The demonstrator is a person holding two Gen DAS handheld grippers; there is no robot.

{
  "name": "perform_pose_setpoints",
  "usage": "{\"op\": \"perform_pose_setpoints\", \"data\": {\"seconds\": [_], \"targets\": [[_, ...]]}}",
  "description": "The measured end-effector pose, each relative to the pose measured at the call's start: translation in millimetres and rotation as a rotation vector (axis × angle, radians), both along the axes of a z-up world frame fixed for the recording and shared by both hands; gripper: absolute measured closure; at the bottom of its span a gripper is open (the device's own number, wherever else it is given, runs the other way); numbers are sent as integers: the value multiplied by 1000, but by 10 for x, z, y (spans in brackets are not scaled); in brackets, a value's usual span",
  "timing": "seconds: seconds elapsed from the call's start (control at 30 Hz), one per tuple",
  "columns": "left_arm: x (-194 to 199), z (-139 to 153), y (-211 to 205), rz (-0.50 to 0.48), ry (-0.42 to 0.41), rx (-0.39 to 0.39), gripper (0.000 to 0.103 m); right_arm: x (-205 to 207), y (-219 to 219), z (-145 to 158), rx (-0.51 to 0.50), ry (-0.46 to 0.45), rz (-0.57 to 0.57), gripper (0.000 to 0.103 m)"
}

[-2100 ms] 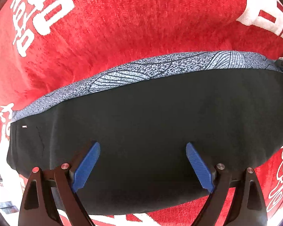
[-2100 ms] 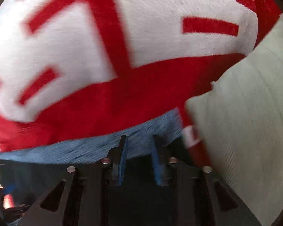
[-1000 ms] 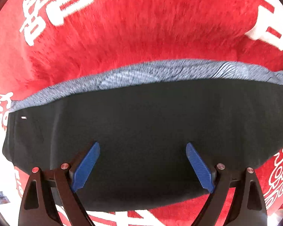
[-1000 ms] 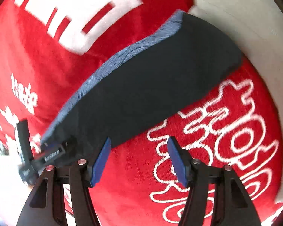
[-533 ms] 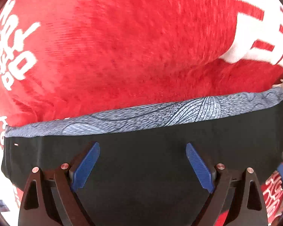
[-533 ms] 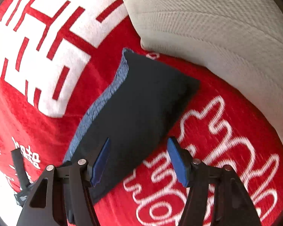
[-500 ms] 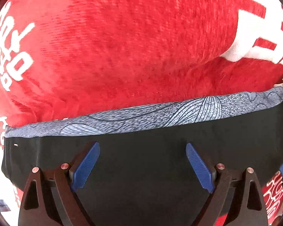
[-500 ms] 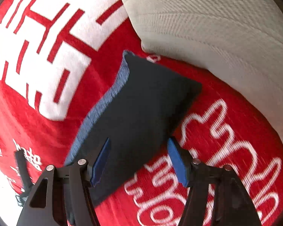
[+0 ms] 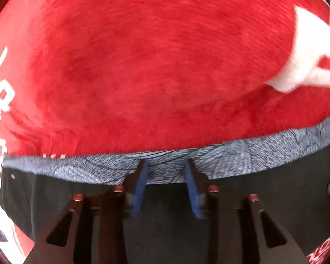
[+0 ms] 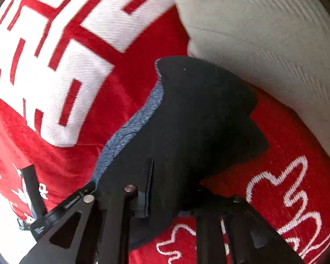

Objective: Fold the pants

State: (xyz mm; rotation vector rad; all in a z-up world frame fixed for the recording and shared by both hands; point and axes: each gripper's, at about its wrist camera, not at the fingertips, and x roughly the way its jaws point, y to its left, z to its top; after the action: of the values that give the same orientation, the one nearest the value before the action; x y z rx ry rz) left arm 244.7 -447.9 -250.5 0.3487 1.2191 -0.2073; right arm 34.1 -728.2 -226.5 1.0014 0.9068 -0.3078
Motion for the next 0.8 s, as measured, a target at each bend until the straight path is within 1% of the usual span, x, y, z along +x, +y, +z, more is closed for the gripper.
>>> {"op": "perform_pose_setpoints", "data": {"seconds": [0.03,0.07,0.13,0.23,0.27,0.33,0.37,0.4,0.43,0.47,0.53,0.57,0.6,0.7,0.8], "targets": [[-37,27,-24,-13,0,14,71,-34,4,138,-23,-12,17,87],[-62,79,-15,-21,5,11,71,6,38,182,-30,-23,26,87],[-141,218,92,-14,18,-33,71,46,84,288,-24,-54,37,87],[-380,372,349,5,31,-91,71,54,135,462,-19,-91,61,87],[-483,382,412,-1,40,-104,71,55,159,527,-24,-101,74,87],[-663,307,462,-35,83,-130,71,102,254,660,-41,-123,115,87],[-755,184,440,-62,120,-115,71,126,298,715,-48,-130,131,88],[-827,109,426,-79,111,-97,71,153,344,766,-53,-137,148,88],[-904,125,433,-102,52,-94,71,201,424,846,-58,-146,178,88],[-916,135,444,-111,55,-91,70,237,485,901,-68,-151,196,88],[-866,206,581,-81,101,-143,71,321,658,1077,-102,-163,250,88],[-815,253,704,-56,121,-161,70,340,738,1144,-118,-167,274,88],[-788,306,824,-39,121,-164,70,382,826,1217,-138,-167,298,88],[-701,524,1309,-2,74,-157,70,609,1298,1408,-213,-156,396,88],[-621,698,1878,41,39,-145,70,770,1759,1493,-272,-138,475,88]]}}
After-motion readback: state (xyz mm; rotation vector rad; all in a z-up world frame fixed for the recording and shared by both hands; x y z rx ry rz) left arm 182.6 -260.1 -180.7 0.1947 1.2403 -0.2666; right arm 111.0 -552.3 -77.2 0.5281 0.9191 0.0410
